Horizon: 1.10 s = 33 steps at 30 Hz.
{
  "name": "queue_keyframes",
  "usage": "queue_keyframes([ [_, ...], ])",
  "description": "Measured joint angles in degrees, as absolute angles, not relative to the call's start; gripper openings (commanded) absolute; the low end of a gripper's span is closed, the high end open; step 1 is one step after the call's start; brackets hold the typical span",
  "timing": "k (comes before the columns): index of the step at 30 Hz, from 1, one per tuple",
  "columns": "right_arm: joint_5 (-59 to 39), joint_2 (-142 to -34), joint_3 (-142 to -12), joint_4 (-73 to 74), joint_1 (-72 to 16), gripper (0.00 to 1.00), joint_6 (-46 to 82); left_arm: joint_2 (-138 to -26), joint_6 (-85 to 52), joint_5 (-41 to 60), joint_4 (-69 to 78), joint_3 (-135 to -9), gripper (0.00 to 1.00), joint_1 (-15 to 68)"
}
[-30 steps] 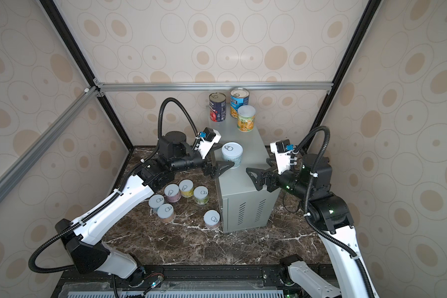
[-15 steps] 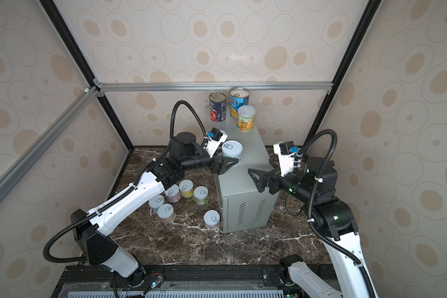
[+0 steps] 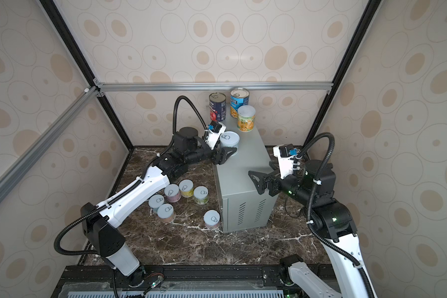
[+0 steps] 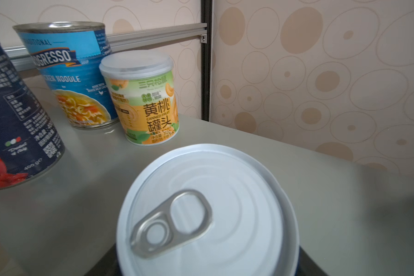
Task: Place and organize the canned foods onto the counter
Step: 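Slide the held can along the cabinet top toward the peach can with the left gripper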
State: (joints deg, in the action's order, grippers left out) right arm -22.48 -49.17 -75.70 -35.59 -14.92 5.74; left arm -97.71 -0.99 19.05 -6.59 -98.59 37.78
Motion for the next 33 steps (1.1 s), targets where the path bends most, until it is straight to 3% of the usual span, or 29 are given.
queue_keyframes([
  [11, -21.65, -48.73, -75.46, -35.62, -14.92, 1.0, 5.72, -102.17, -0.91, 23.55, -2.31, -101.41, 0.64, 30.48],
  [33, -20.32, -48.71, -75.46, -35.92, -14.92, 1.0, 5.17, -111.77, -0.89, 27.97, -1.96, -112.33, 0.64, 28.75],
])
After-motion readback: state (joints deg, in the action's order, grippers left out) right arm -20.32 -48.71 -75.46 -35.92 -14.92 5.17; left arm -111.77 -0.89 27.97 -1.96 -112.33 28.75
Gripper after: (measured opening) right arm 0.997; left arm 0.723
